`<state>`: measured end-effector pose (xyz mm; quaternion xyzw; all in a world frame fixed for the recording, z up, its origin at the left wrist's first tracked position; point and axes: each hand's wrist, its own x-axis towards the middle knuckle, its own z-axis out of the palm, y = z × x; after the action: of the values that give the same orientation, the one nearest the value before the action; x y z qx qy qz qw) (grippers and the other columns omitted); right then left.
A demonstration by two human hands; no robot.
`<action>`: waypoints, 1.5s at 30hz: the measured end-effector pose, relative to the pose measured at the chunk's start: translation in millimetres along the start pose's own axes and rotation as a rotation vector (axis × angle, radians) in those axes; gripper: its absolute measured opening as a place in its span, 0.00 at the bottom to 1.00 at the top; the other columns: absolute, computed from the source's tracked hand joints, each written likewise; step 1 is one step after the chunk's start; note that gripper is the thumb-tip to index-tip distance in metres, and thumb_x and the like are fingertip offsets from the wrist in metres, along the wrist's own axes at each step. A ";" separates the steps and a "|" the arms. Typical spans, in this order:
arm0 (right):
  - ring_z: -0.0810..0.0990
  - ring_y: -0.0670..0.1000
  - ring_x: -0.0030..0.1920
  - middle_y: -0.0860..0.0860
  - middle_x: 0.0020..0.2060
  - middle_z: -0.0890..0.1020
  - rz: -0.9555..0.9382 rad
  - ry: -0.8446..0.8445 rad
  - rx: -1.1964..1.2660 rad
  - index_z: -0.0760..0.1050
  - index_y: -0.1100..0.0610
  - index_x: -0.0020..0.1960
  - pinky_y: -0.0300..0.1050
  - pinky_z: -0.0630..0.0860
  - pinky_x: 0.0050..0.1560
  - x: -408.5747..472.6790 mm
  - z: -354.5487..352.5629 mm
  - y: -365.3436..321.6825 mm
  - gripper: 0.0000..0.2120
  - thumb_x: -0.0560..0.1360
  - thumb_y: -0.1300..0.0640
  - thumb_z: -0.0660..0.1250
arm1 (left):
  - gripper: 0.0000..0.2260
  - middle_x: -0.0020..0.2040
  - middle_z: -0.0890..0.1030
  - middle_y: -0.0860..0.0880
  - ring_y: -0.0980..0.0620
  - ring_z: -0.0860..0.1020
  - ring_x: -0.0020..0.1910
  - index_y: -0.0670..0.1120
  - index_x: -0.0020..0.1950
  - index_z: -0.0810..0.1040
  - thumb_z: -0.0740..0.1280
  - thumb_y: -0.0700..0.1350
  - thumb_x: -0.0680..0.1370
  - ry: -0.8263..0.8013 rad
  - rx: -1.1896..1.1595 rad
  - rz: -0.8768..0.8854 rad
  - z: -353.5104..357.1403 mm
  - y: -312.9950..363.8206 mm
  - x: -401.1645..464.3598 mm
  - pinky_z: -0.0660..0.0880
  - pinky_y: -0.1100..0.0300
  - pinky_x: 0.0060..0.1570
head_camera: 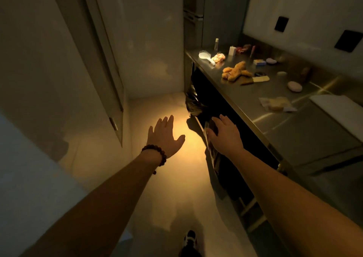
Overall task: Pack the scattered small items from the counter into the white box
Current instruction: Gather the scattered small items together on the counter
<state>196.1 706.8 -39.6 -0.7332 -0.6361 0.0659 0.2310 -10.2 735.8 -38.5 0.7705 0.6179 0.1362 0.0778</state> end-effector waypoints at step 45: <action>0.56 0.55 0.75 0.55 0.74 0.62 0.844 0.271 -0.093 0.63 0.54 0.74 0.56 0.56 0.74 572.4 84.6 146.9 0.24 0.80 0.49 0.57 | 0.35 0.76 0.57 0.48 0.48 0.54 0.74 0.48 0.76 0.50 0.58 0.61 0.75 -0.361 -0.090 0.959 154.6 130.6 766.1 0.53 0.43 0.71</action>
<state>399.8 1267.5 -63.6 -0.9403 -0.2475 0.0290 0.2319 311.5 1459.6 -60.7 0.9744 0.1653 0.0480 0.1448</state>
